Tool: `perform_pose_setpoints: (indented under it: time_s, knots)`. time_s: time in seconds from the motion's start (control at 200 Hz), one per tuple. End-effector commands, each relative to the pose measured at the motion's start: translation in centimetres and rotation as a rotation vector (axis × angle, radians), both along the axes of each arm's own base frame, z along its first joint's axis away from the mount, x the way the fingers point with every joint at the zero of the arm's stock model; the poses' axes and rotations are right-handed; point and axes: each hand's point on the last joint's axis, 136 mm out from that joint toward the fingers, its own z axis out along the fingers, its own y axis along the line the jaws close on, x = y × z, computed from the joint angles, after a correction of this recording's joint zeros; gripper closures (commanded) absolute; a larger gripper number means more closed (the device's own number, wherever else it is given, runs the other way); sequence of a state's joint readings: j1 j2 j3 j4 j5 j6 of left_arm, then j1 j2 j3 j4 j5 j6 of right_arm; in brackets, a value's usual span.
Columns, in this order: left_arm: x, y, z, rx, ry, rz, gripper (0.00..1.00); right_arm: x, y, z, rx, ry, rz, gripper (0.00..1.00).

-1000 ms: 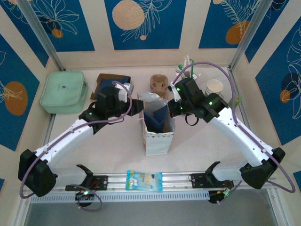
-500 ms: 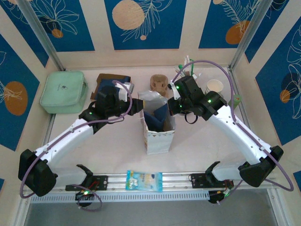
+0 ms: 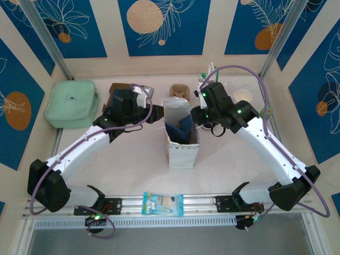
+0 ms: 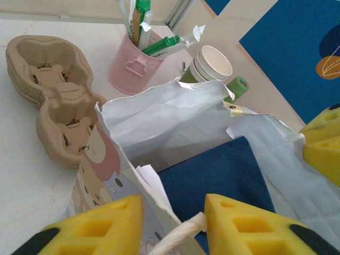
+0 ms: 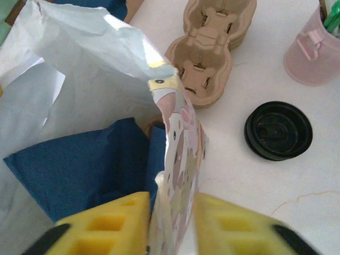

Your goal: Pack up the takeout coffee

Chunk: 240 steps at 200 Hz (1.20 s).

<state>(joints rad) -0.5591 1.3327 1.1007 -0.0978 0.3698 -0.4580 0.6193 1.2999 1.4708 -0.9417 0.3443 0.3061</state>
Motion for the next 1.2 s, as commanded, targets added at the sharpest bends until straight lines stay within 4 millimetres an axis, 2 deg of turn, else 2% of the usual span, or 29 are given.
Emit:
perform_pose_setpoints:
  time_s: [0.0, 0.125, 0.275, 0.345, 0.5, 0.72, 0.941, 1.086, 1.196]
  knots:
    - [-0.1, 0.0, 1.9, -0.013, -0.040, -0.024, 0.60, 0.4, -0.5, 1.0, -0.017, -0.033, -0.009, 0.63]
    - [-0.5, 0.1, 2.6, -0.023, -0.049, -0.030, 0.55, 0.8, -0.7, 1.3, -0.053, -0.062, 0.005, 0.52]
    - [-1.2, 0.7, 4.5, -0.040, -0.088, -0.027, 0.50, 1.9, -0.8, 2.4, -0.114, -0.124, 0.031, 0.43]
    - [-1.6, 1.1, 5.2, -0.042, -0.106, -0.019, 0.49, 2.5, -0.6, 2.7, -0.148, -0.147, 0.064, 0.36]
    - [-2.3, 1.9, 6.2, -0.050, -0.133, -0.008, 0.47, 3.6, 0.0, 2.1, -0.257, -0.146, 0.156, 0.29]
    - [-2.9, 3.2, 5.9, -0.046, -0.134, 0.012, 0.45, 4.8, 1.1, 1.5, -0.318, -0.157, 0.246, 0.28]
    - [-3.2, 4.2, 5.6, -0.046, -0.130, 0.027, 0.44, 5.5, 1.2, 0.0, -0.387, -0.117, 0.271, 0.30]
    - [-3.3, 4.7, 5.6, -0.048, -0.132, 0.034, 0.44, 6.3, 1.4, -0.7, -0.420, -0.115, 0.277, 0.34]
    - [-3.3, 5.0, 5.5, -0.049, -0.130, 0.040, 0.44, 7.0, 1.2, -0.8, -0.463, -0.130, 0.266, 0.42]
